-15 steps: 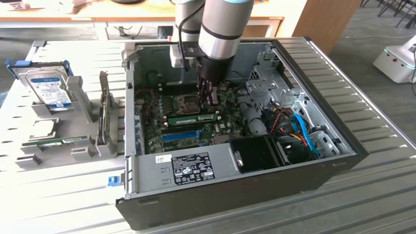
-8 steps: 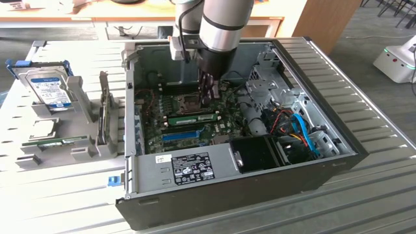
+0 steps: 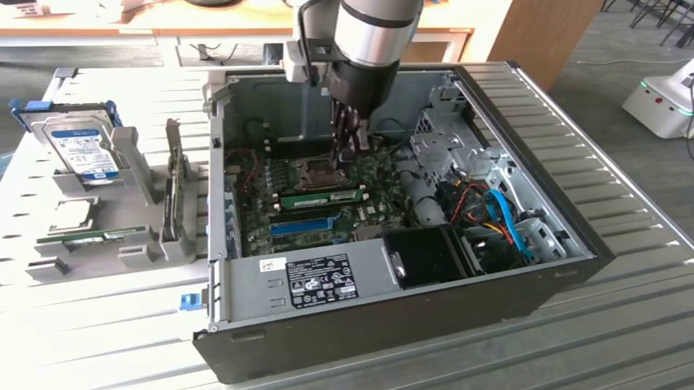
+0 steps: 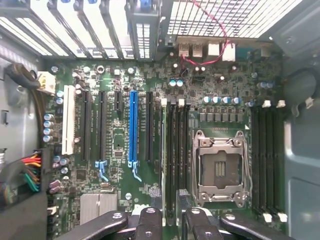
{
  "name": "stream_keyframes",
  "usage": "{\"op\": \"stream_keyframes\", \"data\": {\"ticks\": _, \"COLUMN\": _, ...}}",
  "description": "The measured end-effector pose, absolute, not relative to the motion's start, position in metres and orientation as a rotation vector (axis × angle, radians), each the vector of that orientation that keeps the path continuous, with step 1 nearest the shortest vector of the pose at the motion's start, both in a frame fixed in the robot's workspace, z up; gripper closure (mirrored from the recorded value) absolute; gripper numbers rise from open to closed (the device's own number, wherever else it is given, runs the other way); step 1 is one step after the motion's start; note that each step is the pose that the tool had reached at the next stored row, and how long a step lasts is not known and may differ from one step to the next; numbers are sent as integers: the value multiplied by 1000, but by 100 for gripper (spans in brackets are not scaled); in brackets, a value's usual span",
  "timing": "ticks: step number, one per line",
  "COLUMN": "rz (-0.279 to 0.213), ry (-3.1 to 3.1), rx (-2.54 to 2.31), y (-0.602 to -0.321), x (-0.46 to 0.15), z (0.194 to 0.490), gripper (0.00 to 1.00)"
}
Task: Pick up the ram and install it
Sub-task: 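Insert the ram into the slot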
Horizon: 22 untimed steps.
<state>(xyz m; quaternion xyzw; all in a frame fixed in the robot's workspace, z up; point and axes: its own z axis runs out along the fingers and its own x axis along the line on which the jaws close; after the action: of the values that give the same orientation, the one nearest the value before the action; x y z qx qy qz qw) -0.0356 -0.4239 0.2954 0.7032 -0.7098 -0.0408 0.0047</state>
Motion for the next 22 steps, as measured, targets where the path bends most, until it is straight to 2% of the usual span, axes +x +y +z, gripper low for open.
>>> {"op": "stream_keyframes", "data": {"ticks": 22, "rz": -128, "ry": -2223, "rx": 2203, "y": -424, "x": -34, "z": 347, "gripper": 75}}
